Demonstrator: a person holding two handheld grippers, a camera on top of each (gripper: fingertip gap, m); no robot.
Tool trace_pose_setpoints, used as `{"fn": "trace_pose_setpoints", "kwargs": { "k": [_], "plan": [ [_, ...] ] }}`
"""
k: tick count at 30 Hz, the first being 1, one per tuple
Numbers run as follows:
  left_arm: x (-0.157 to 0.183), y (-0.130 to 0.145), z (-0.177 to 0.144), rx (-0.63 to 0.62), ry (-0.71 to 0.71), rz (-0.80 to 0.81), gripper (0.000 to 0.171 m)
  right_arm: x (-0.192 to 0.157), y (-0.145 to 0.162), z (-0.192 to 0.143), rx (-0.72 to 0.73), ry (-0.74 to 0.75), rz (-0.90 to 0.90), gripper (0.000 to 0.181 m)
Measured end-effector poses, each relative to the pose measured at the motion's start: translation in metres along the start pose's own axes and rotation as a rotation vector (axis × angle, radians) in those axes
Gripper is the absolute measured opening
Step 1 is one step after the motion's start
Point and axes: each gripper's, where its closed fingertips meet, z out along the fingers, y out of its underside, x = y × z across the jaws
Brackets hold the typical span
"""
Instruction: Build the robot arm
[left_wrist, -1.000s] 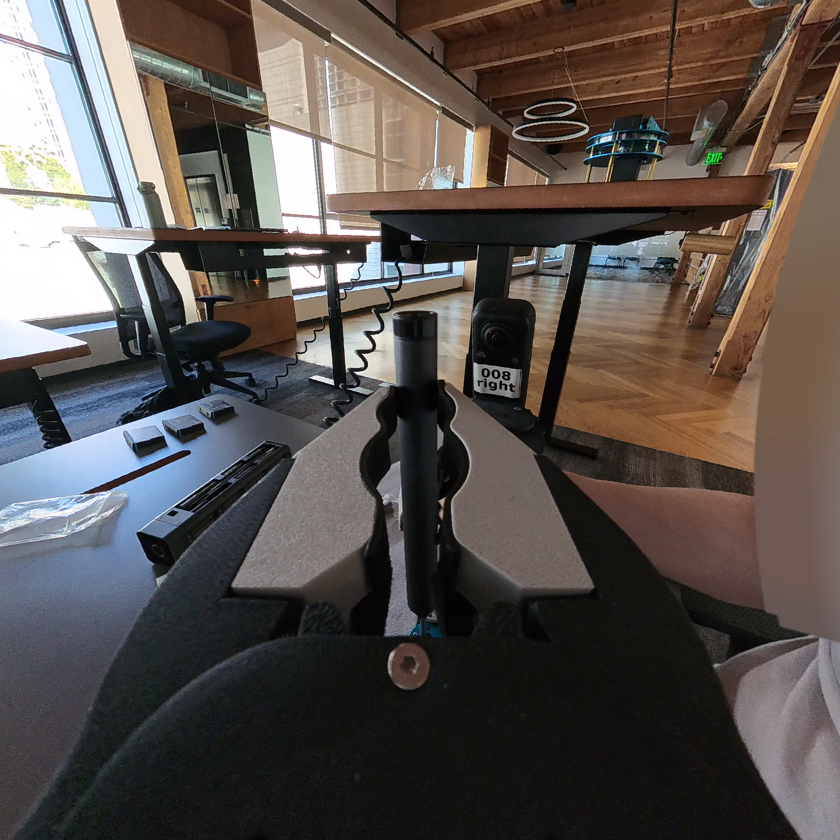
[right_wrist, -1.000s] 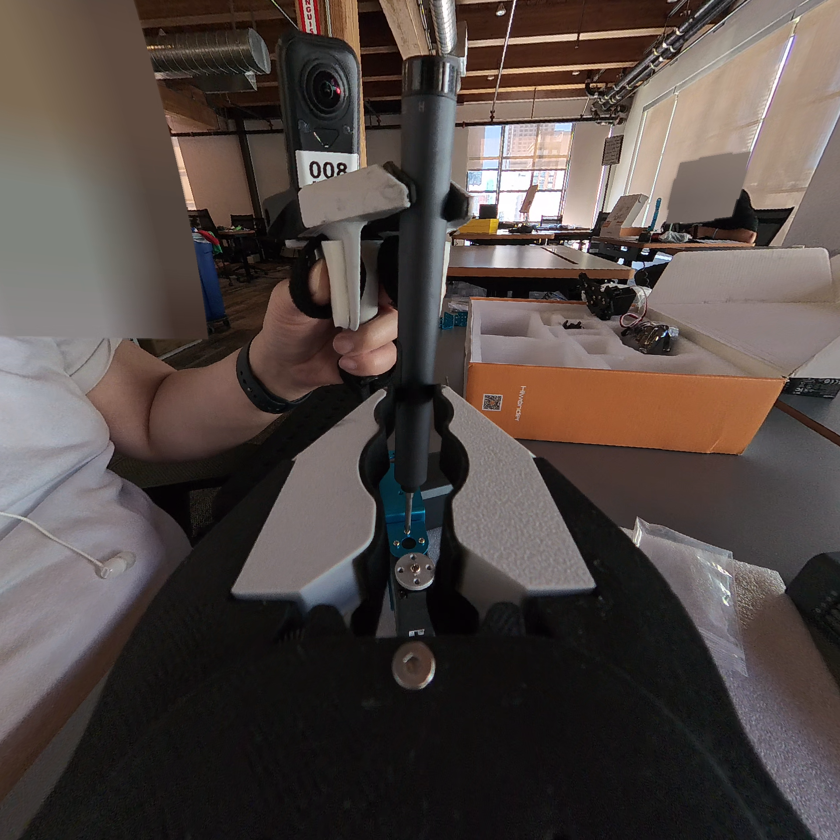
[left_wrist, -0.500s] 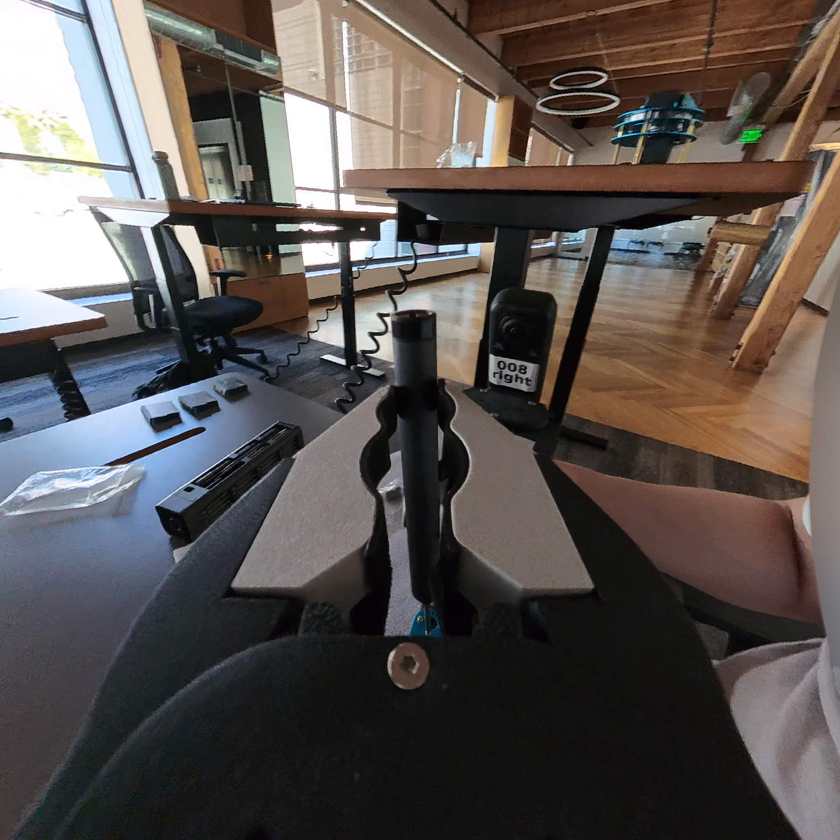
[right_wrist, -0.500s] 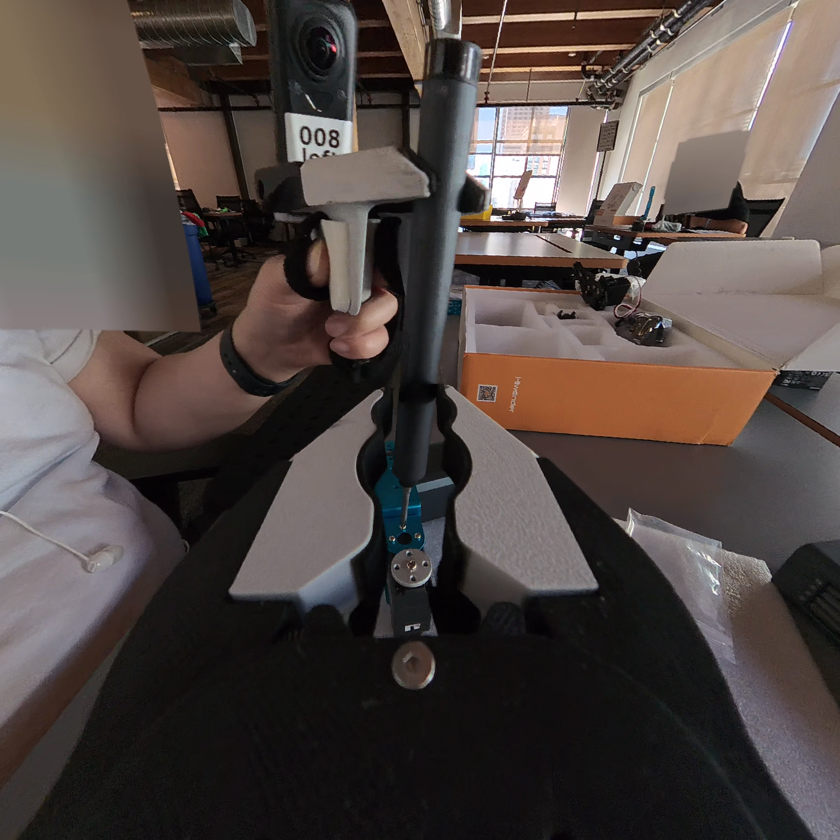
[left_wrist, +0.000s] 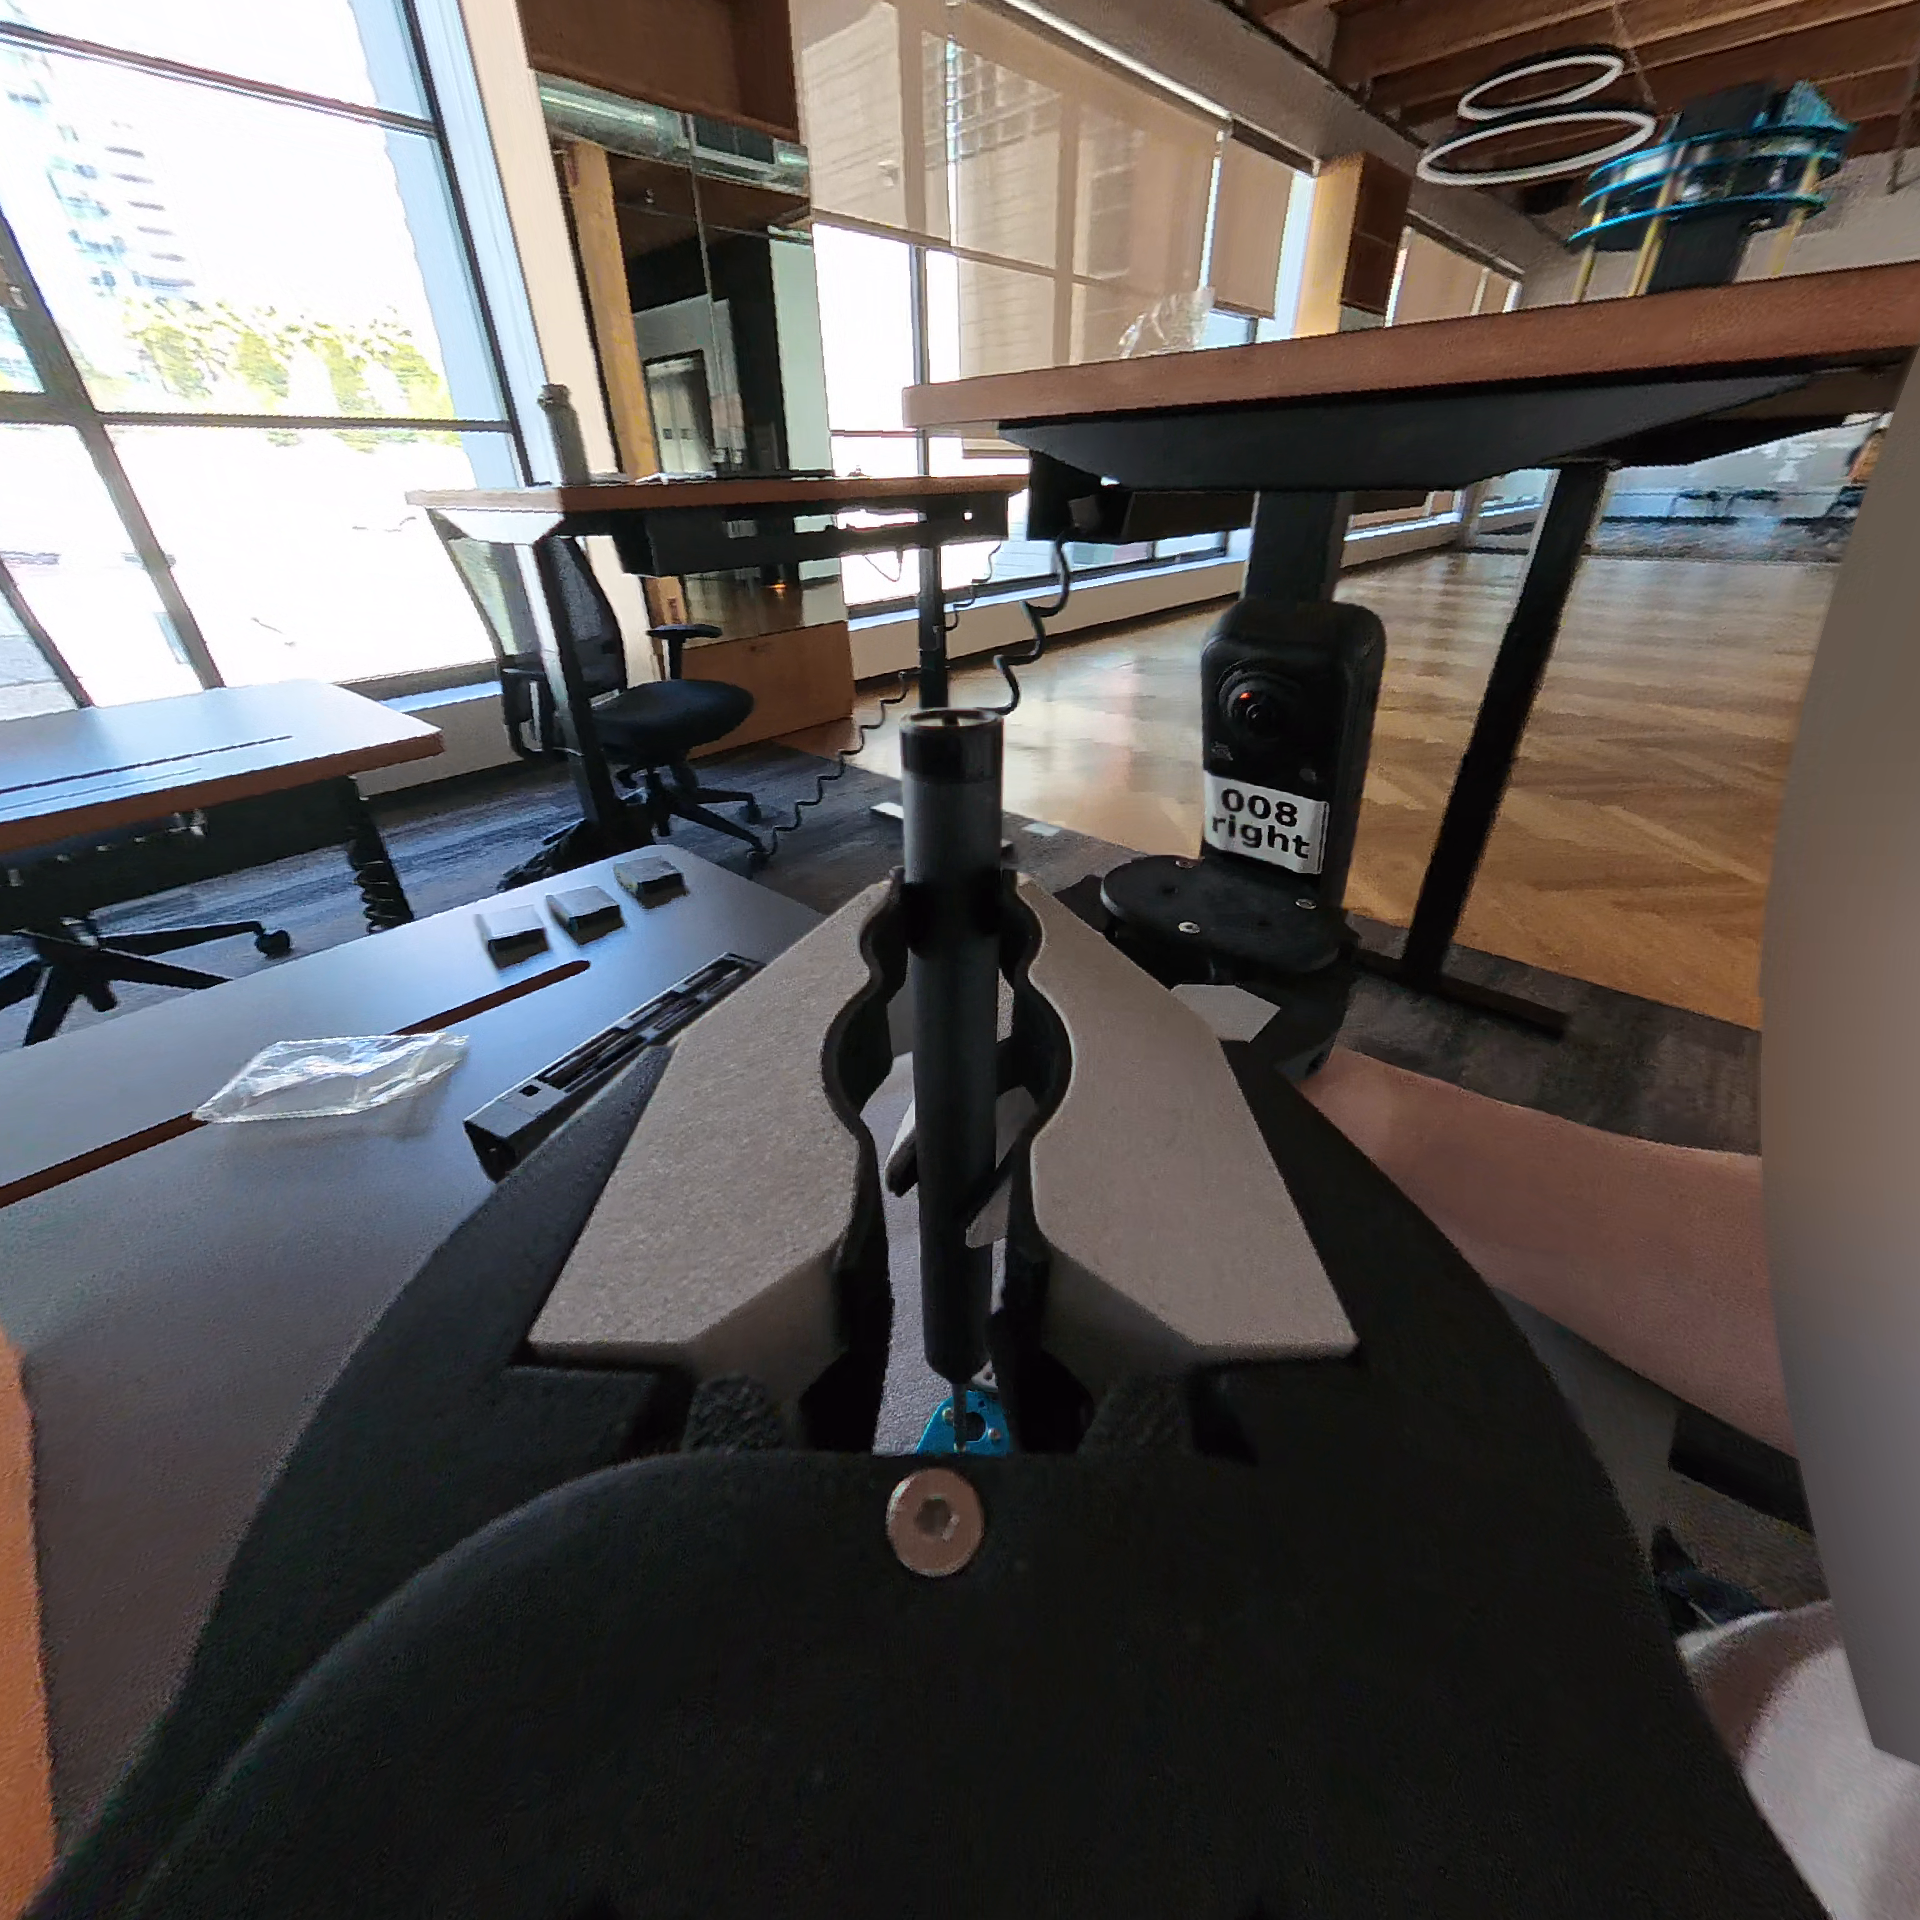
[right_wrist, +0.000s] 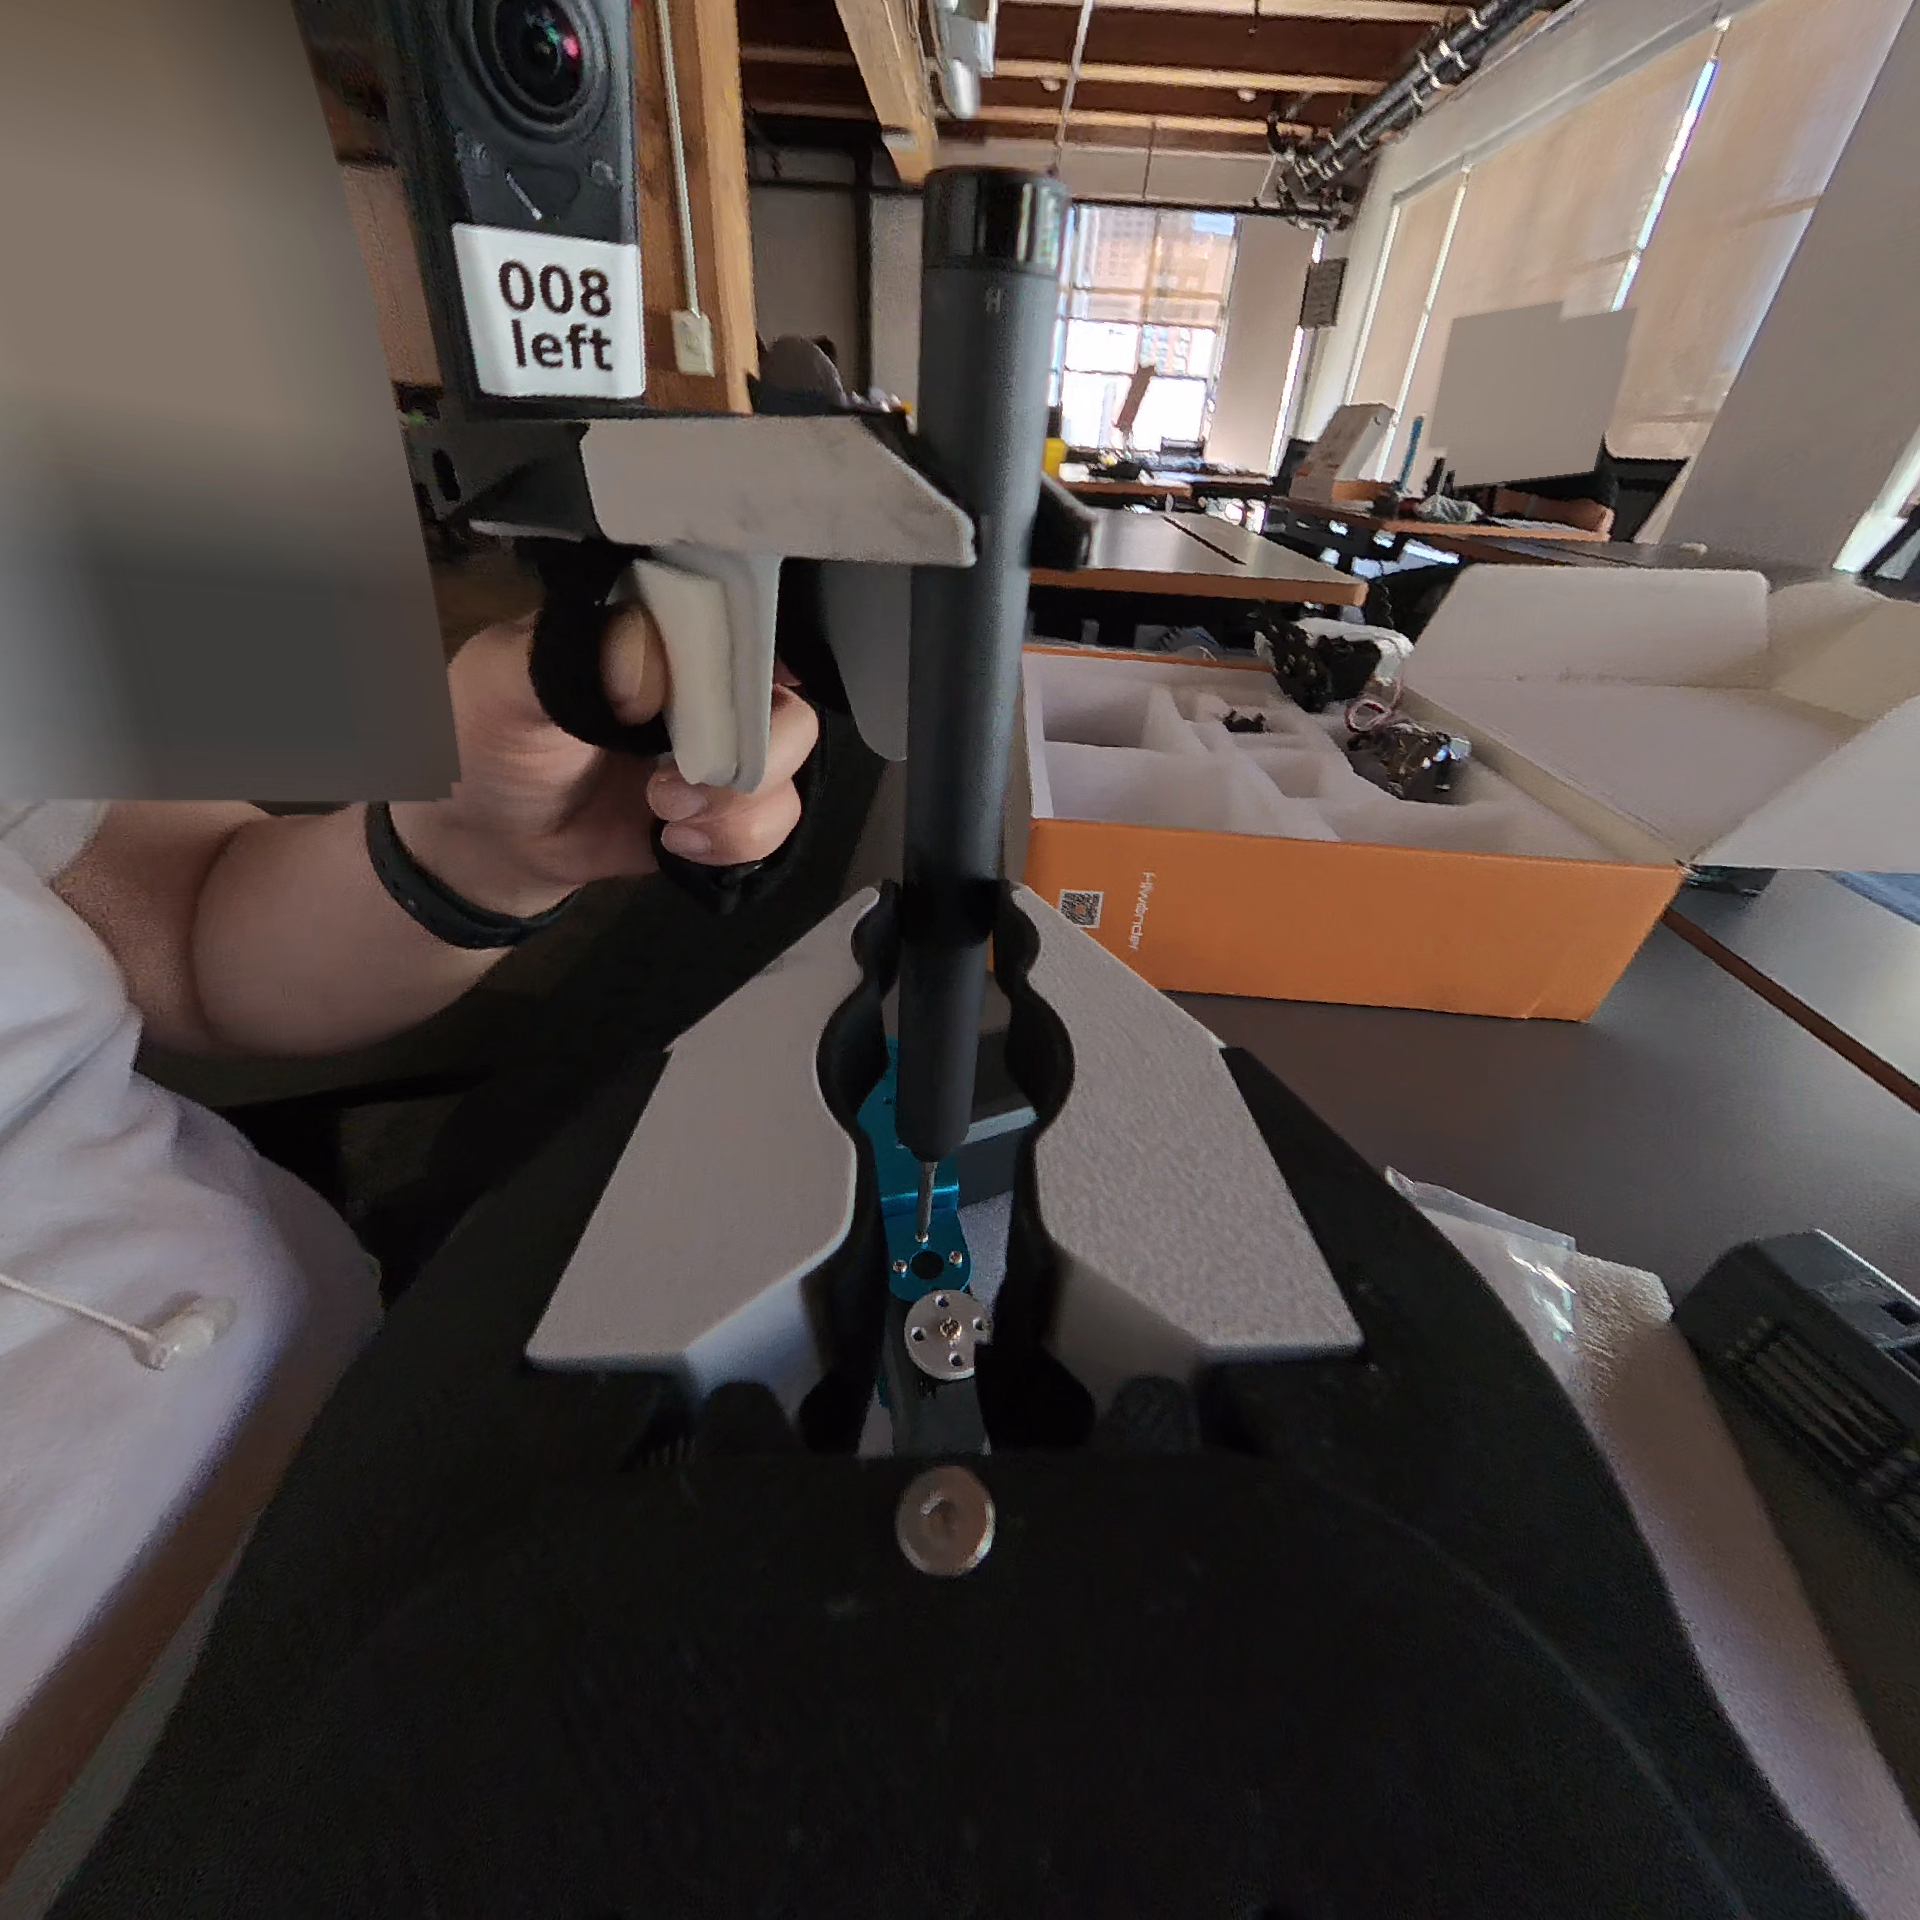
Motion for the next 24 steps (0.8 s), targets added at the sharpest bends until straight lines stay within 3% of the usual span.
{"fn": "trace_pose_setpoints", "kwargs": {
  "k": [8, 14, 19, 24],
  "plan": [
    [0.004, 0.0, -0.006, -0.02, 0.394, -0.083, 0.016, 0.002, 0.002, 0.002, -0.062, 0.233, -0.038, 0.018],
    [0.007, 0.0, -0.007, -0.019, 0.61, -0.129, 0.016, -0.001, -0.009, 0.001, -0.037, 0.164, 0.0, 0.025],
    [0.012, 0.0, -0.013, -0.017, 0.786, -0.169, 0.016, -0.001, -0.017, 0.001, -0.011, 0.114, 0.05, 0.017],
    [0.013, 0.0, -0.013, -0.001, 0.832, -0.177, 0.016, 0.001, -0.016, 0.0, -0.018, 0.169, 0.031, 0.017]
  ]
}}
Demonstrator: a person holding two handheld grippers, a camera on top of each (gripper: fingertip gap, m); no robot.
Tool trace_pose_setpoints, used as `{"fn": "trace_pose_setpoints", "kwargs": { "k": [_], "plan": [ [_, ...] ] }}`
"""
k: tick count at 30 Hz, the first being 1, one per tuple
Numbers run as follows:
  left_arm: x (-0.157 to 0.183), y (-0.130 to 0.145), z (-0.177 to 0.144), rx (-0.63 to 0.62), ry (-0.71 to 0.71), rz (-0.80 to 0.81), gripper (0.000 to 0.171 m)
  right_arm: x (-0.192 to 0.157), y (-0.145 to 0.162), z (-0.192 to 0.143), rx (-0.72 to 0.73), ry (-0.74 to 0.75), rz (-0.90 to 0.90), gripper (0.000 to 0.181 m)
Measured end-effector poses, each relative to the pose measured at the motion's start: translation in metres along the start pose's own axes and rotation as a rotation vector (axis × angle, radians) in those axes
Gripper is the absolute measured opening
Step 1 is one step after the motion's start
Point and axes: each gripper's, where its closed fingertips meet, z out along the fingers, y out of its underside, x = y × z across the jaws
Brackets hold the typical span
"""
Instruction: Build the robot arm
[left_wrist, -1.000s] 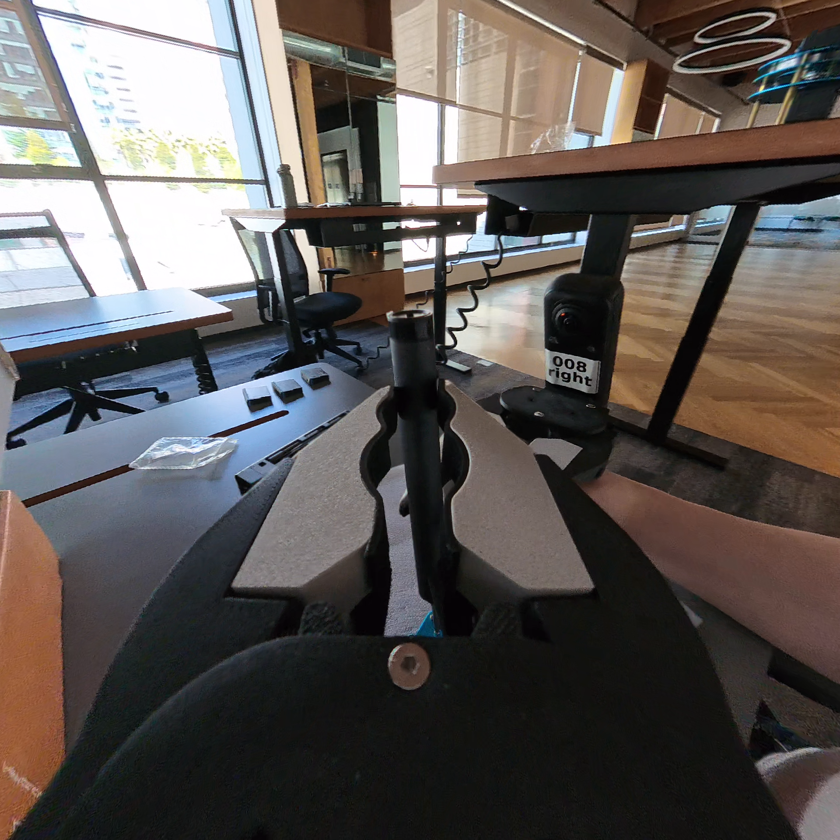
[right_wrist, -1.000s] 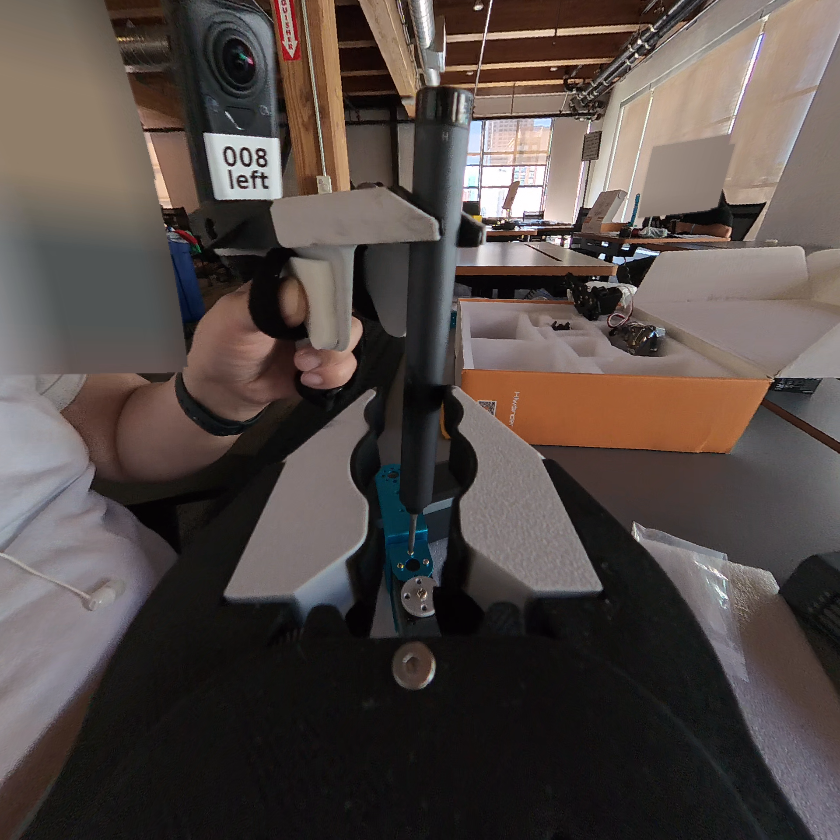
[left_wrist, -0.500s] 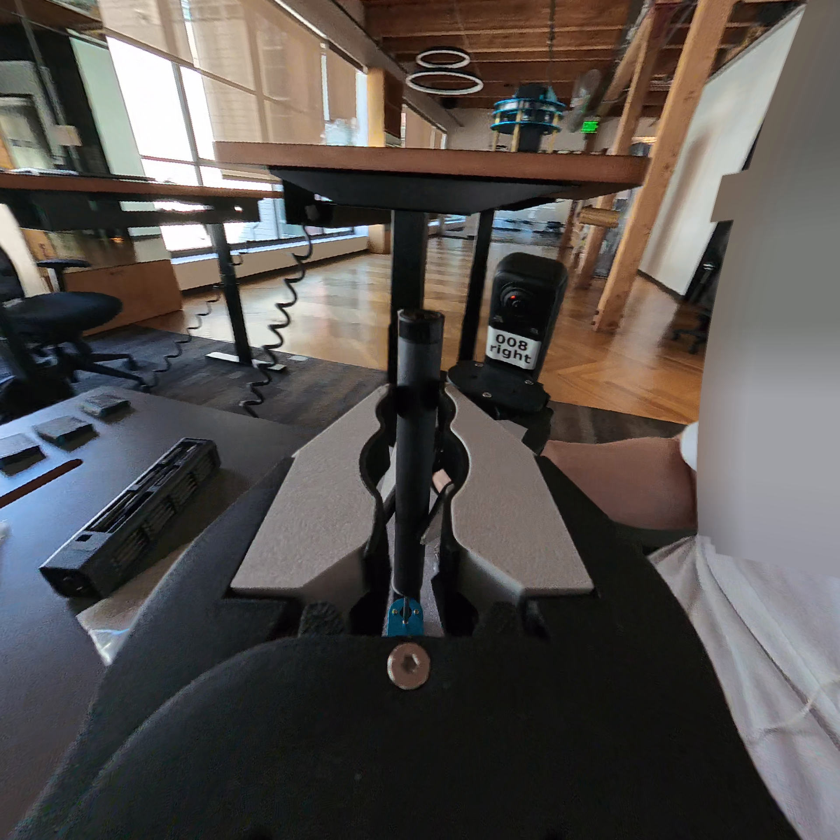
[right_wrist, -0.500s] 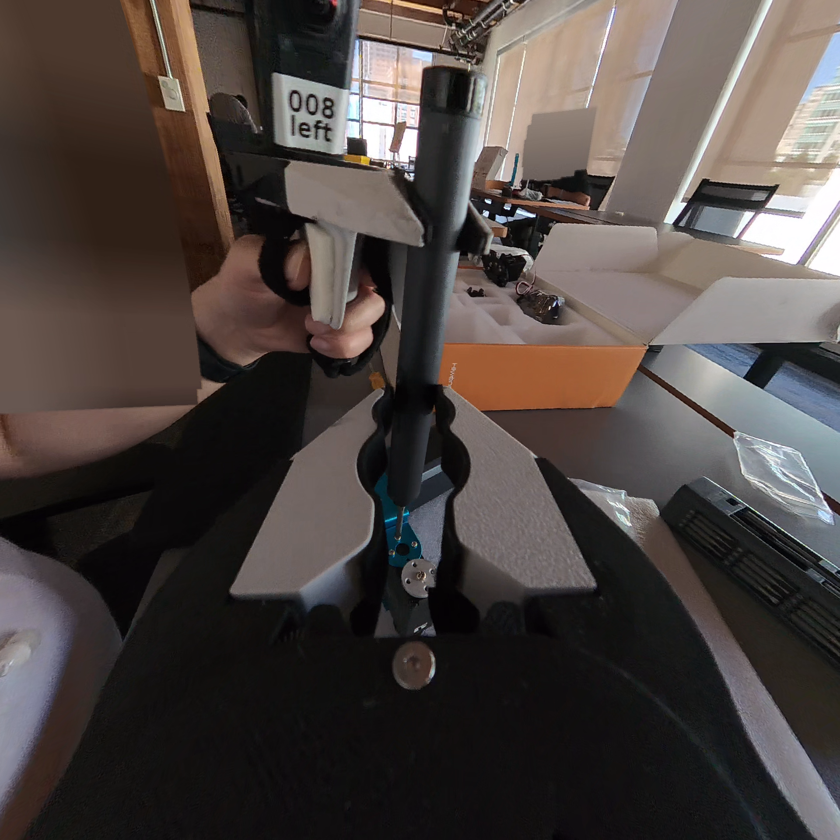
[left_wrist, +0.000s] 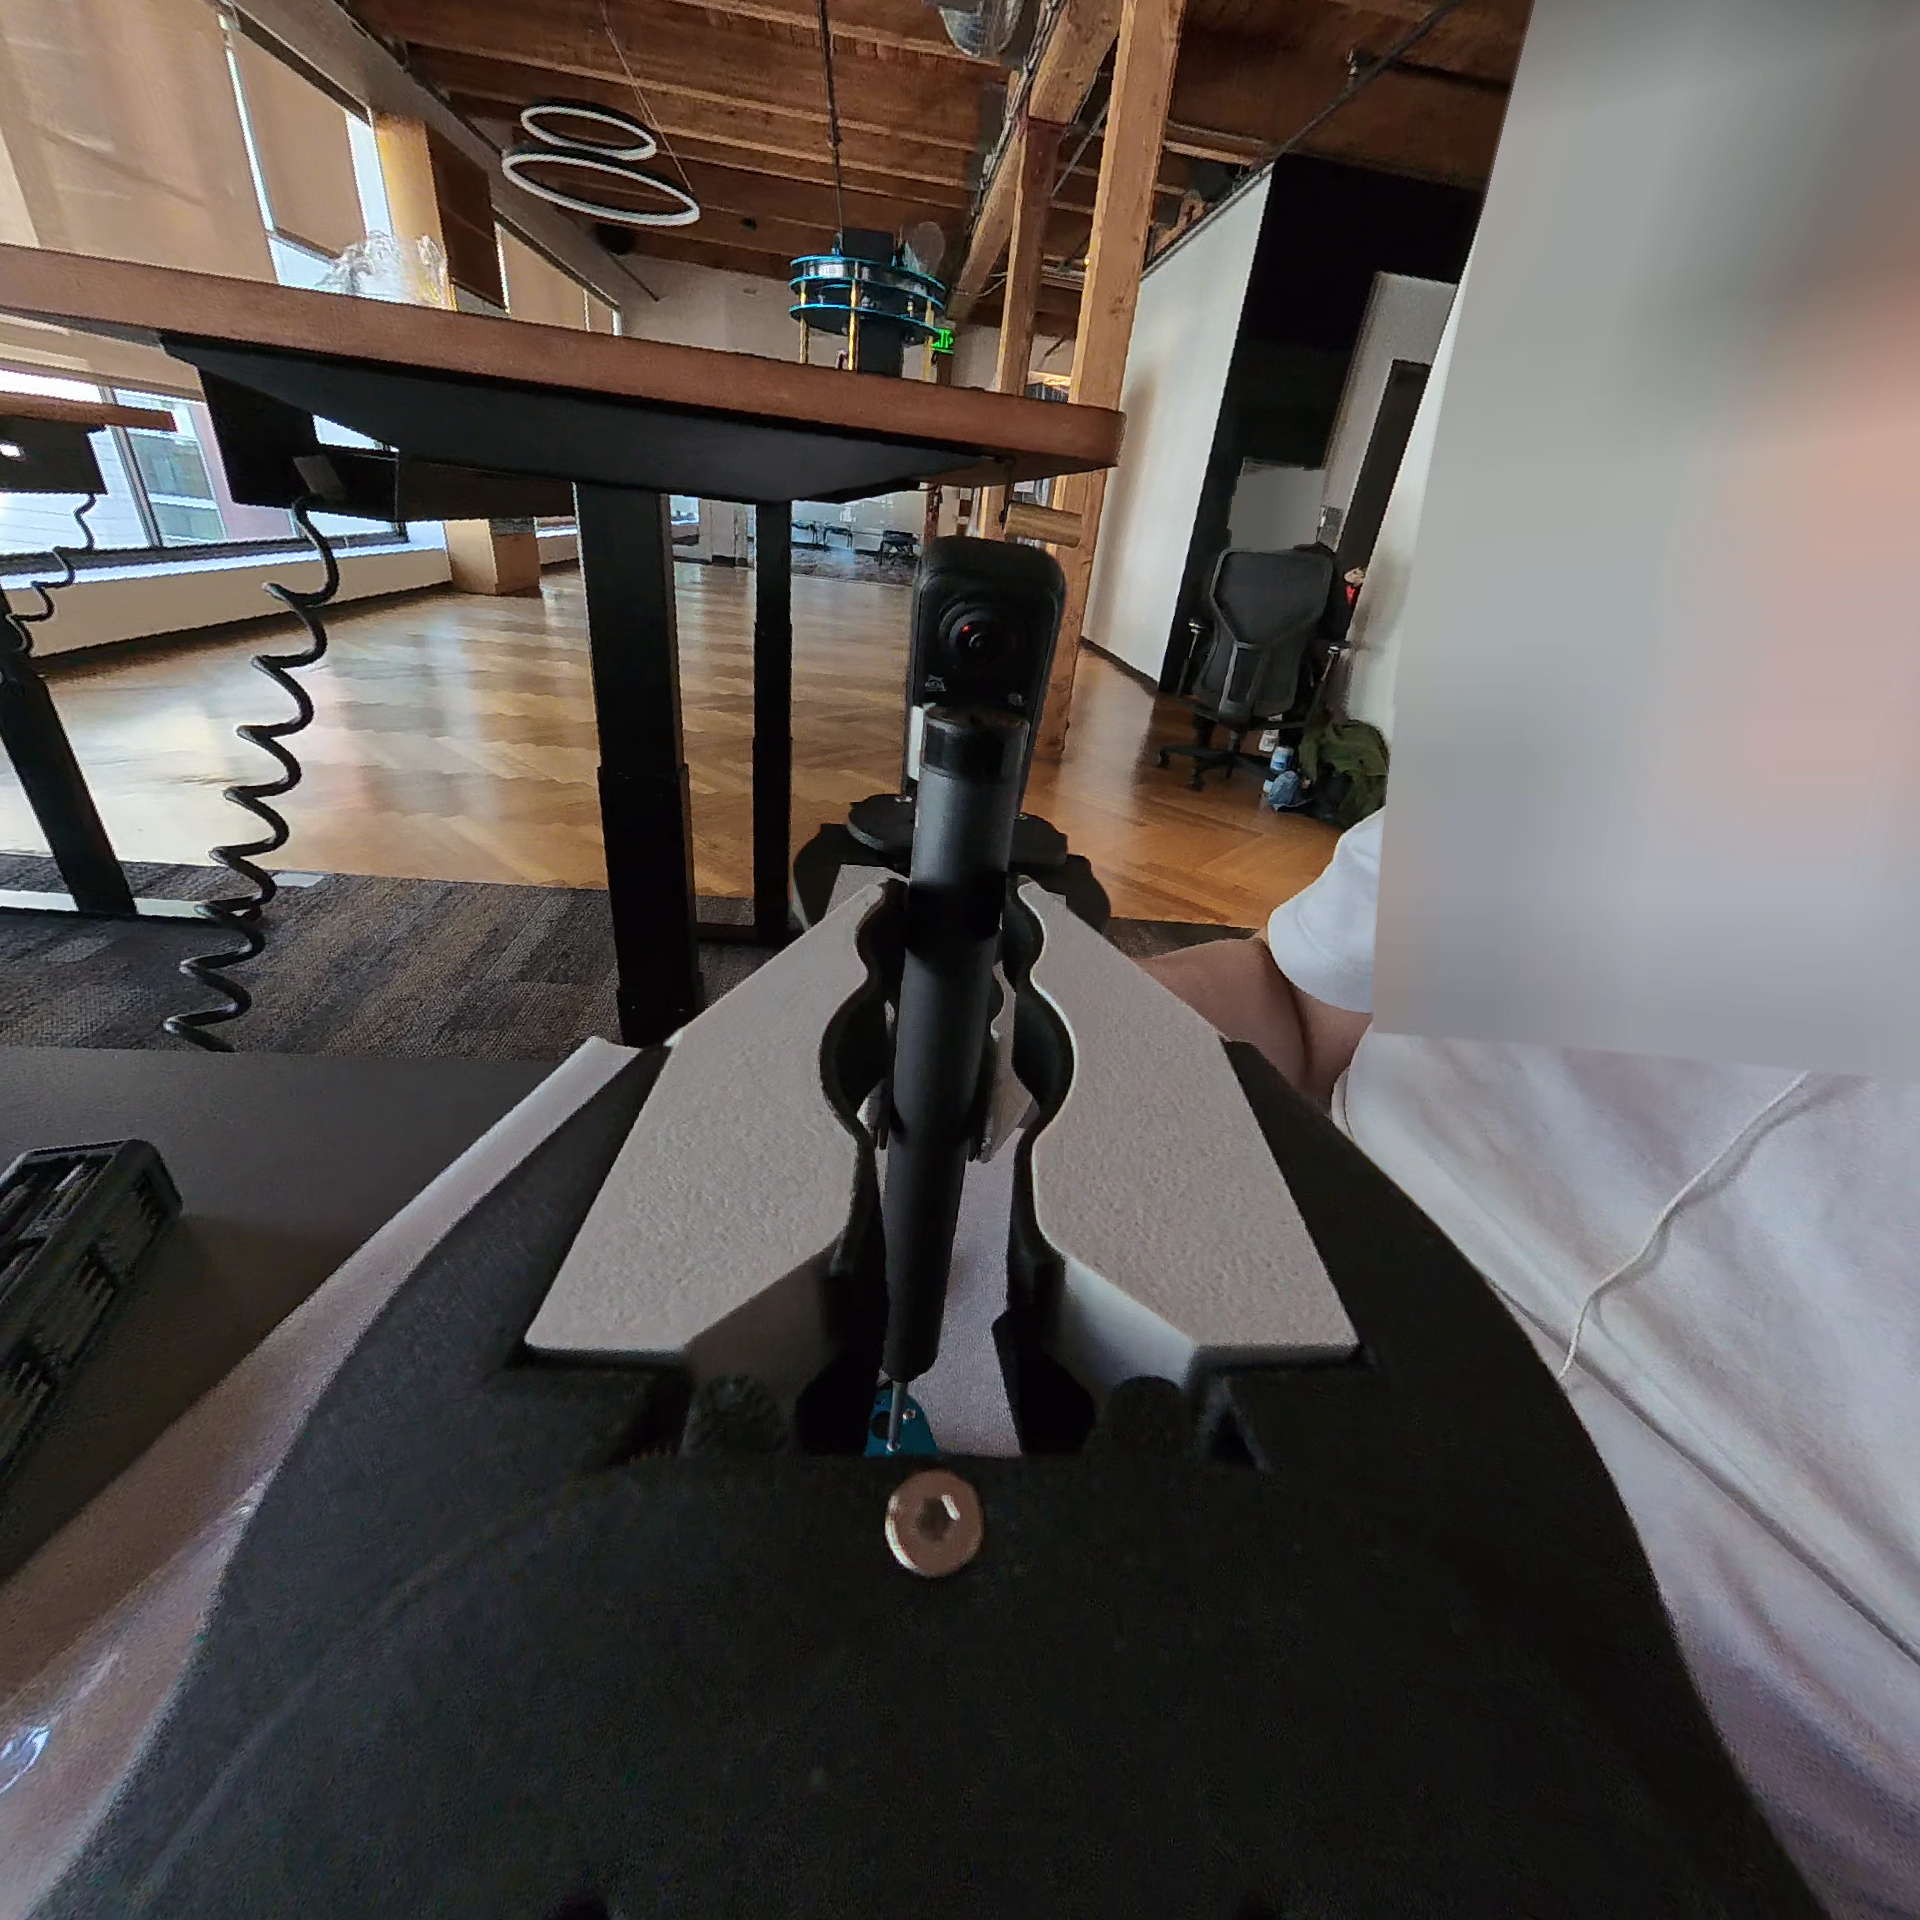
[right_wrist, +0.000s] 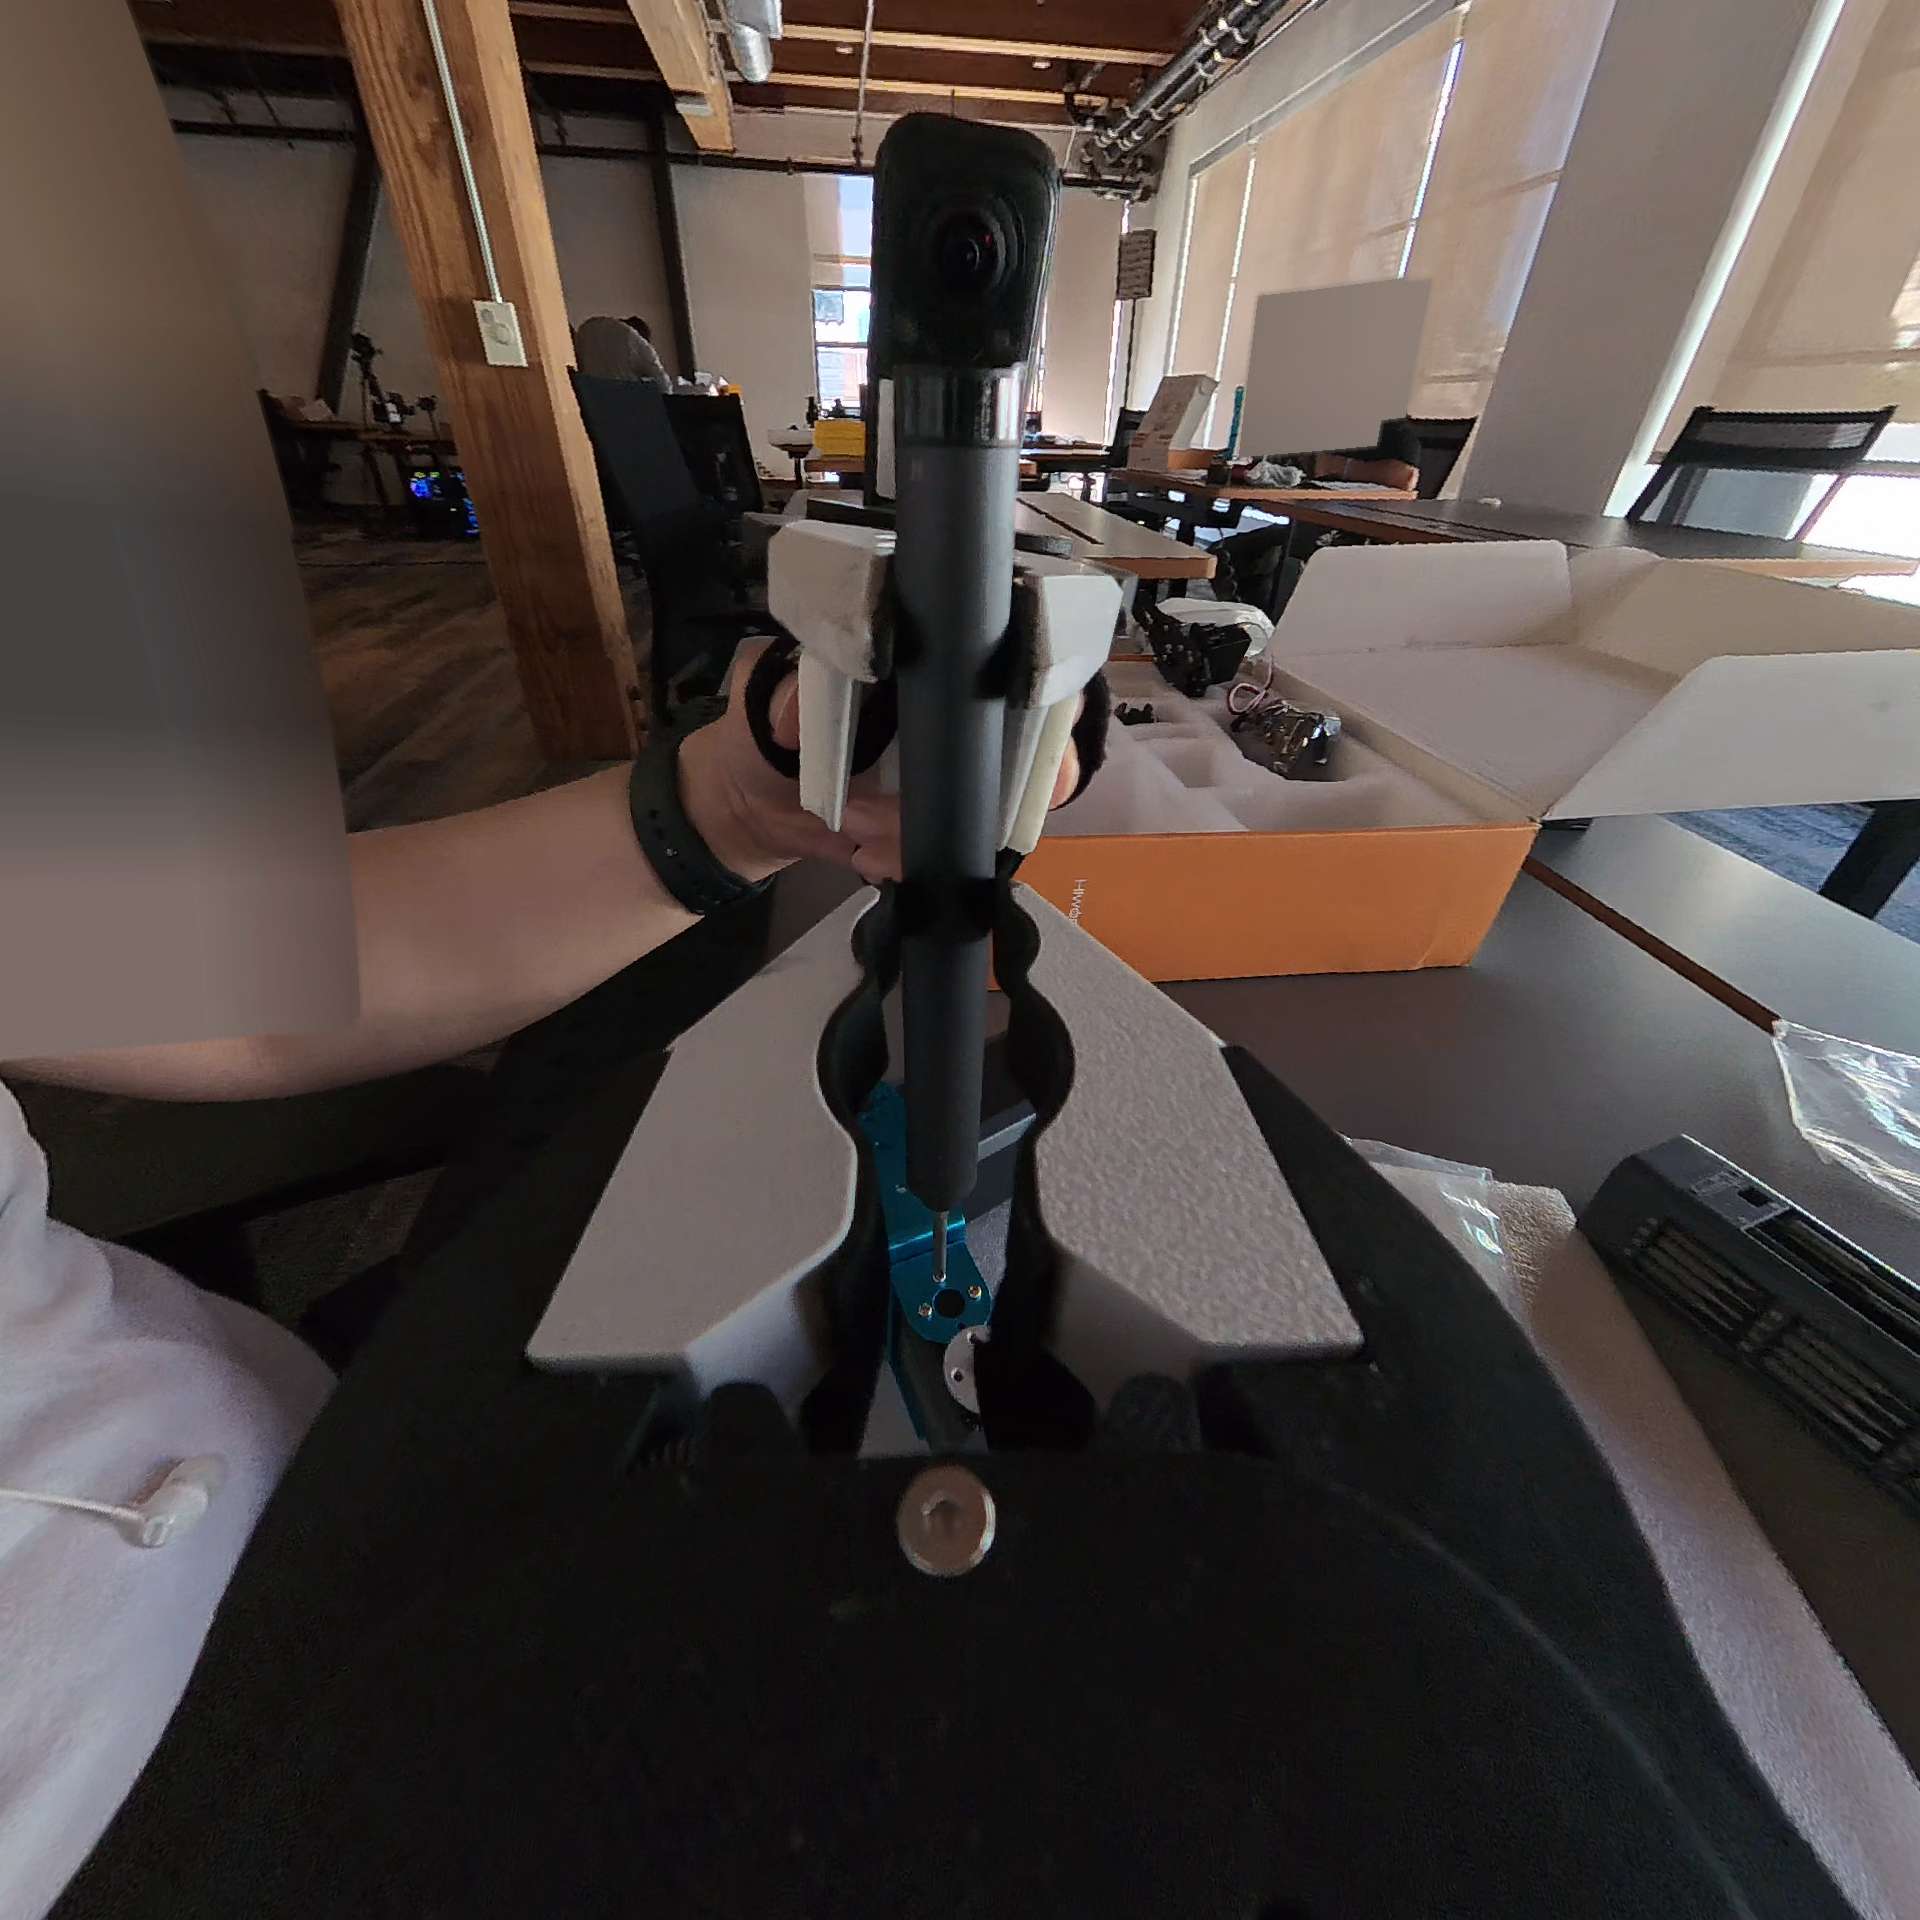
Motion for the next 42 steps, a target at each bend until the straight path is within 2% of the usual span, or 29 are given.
{"fn": "trace_pose_setpoints", "kwargs": {
  "k": [3, 8, 15, 16, 20, 23, 25, 29, 42],
  "plan": [
    [0.003, 0.001, -0.001, -0.006, 0.003, -0.014, 0.017, -0.002, 0.0, 0.001, 0.001, 0.017, 0.001, 0.017],
    [0.002, 0.004, -0.003, -0.029, -0.103, 0.016, 0.028, 0.003, 0.001, 0.0, 0.002, 0.073, -0.01, 0.017],
    [-0.008, -0.001, -0.002, -0.028, -0.227, 0.015, 0.027, 0.004, 0.001, 0.001, 0.002, 0.106, 0.003, 0.017],
    [-0.008, 0.001, -0.001, -0.04, -0.227, 0.026, 0.016, 0.005, 0.001, 0.001, 0.002, 0.11, 0.007, 0.017],
    [-0.007, 0.002, 0.001, -0.045, -0.227, 0.041, 0.016, 0.002, 0.005, -0.001, -0.026, 0.035, -0.029, 0.018],
    [-0.009, 0.002, -0.002, -0.04, -0.227, 0.031, 0.016, 0.004, 0.024, -0.003, -0.117, -0.008, -0.019, 0.032],
    [-0.009, 0.001, -0.003, -0.032, -0.223, 0.025, 0.016, 0.003, 0.026, -0.003, -0.111, -0.012, 0.015, 0.032],
    [-0.008, 0.002, -0.002, -0.026, -0.212, 0.02, 0.016, 0.001, 0.027, 0.001, -0.098, -0.007, 0.032, 0.017],
    [-0.003, 0.003, 0.002, -0.031, -0.201, 0.049, 0.016, -0.002, 0.027, -0.001, -0.096, 0.054, -0.057, 0.017]
  ]
}}
